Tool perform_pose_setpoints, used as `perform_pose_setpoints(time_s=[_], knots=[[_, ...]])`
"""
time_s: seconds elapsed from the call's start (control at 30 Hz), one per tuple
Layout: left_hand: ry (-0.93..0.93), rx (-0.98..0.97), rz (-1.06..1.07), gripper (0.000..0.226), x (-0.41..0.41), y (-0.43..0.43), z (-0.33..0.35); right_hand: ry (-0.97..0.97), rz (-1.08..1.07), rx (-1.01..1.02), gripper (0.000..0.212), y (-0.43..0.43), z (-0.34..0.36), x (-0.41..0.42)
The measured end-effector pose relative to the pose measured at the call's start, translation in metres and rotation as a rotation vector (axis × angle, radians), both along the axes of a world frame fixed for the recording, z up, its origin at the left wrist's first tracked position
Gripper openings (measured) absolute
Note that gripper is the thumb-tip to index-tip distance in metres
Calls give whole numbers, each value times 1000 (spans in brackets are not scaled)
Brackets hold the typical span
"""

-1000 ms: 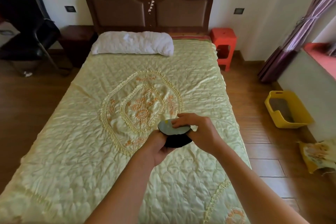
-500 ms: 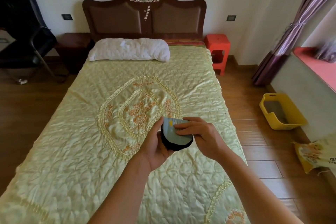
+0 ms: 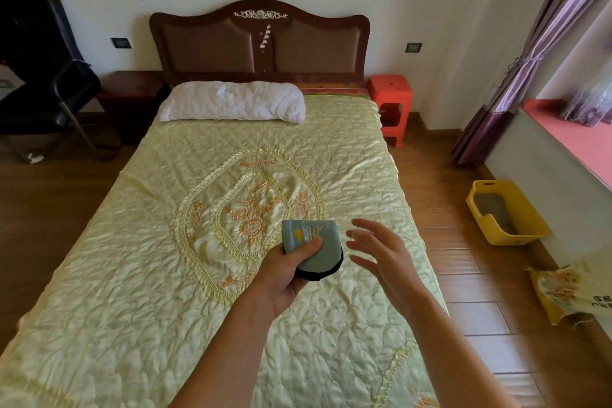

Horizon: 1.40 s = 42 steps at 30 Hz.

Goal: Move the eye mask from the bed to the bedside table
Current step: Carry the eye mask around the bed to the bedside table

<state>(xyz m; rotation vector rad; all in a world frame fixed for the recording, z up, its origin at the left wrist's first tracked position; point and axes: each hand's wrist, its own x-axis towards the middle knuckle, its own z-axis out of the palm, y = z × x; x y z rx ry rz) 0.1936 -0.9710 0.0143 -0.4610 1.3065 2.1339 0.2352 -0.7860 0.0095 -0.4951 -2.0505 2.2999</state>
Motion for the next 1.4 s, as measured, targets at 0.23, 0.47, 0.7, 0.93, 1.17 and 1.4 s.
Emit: perform_pose_setpoints(time_s=[0.23,0.47,0.7,0.93,1.17,1.4], knots=[[1,-62,66,30,10,-6,-12,-144,-48,-134,24,-19,-4,17],[-21,-37,115,28,19,-17,-23,-188,-67,-142,22,-34,-13,25],[-18,-54,216,22,31,-45,-27,-207,12,-163,20,-60,-22,17],[-21,-58,545,32,68,-94,-20,-213,346,-137,18,-110,-28,-3],[-55,-43,990,40,168,-152,-30,-275,799,-106,18,-200,-42,22],[-87,-57,1373,61,289,-187,-34,-307,1213,-60,19,-284,-42,97]])
